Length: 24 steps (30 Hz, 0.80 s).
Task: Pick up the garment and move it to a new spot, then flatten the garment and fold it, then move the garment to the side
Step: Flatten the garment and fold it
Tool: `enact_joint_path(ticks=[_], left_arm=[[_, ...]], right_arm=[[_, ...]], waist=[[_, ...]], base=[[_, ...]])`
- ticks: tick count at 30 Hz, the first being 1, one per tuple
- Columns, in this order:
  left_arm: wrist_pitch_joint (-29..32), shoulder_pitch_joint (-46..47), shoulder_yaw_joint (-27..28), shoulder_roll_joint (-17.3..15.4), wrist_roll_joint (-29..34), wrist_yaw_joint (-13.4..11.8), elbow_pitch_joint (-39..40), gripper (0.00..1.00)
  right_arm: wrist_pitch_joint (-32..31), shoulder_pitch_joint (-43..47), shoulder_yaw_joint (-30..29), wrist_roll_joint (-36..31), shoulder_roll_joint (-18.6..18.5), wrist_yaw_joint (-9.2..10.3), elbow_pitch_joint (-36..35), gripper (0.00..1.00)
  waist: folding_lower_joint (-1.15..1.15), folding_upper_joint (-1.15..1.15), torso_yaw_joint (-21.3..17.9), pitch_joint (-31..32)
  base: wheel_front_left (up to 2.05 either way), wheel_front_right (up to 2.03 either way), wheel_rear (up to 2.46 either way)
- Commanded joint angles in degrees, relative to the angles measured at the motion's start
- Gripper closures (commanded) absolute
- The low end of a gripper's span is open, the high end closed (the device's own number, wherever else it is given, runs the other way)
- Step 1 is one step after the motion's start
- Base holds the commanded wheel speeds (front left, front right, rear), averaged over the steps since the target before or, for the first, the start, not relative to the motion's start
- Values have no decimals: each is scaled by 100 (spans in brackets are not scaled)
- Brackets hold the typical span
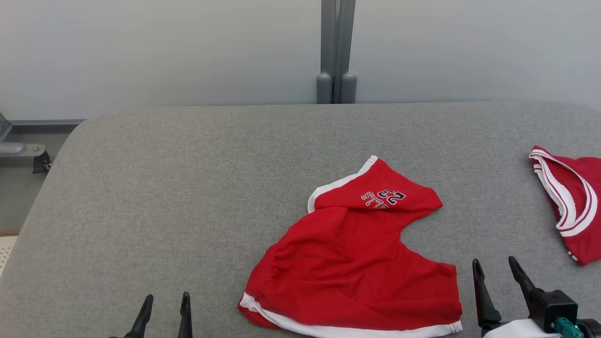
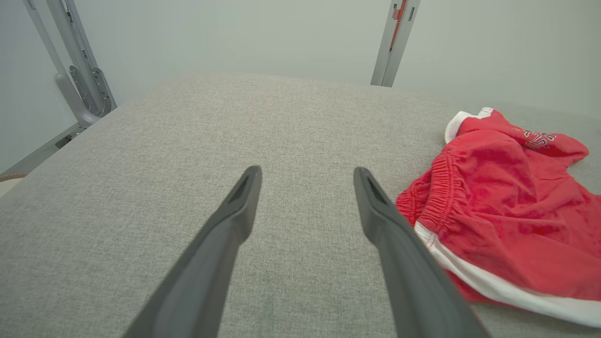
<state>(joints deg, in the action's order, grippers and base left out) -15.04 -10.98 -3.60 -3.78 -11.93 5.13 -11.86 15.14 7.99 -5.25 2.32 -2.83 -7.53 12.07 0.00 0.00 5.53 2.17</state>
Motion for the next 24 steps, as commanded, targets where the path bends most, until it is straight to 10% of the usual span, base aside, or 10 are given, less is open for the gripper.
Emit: enact_joint_path(ticks=[1, 17, 24], left_arm=[[-16, -24, 54, 33, 65, 44, -13, 0], [-17, 41, 63, 86, 262, 158, -350, 0], [490, 399, -396, 25, 230, 209, -947, 0]], right_arm=[[-2, 56, 19, 2, -13, 9, -25, 0], [-2, -26, 68, 331, -8, 9, -325, 0], [-712, 239, 1042, 285, -291, 11, 329, 0]], waist=[[0, 0, -10, -5], [0, 0, -88, -66], [0, 0, -112, -103]], base=[[0, 0, 0], [0, 0, 0], [0, 0, 0]])
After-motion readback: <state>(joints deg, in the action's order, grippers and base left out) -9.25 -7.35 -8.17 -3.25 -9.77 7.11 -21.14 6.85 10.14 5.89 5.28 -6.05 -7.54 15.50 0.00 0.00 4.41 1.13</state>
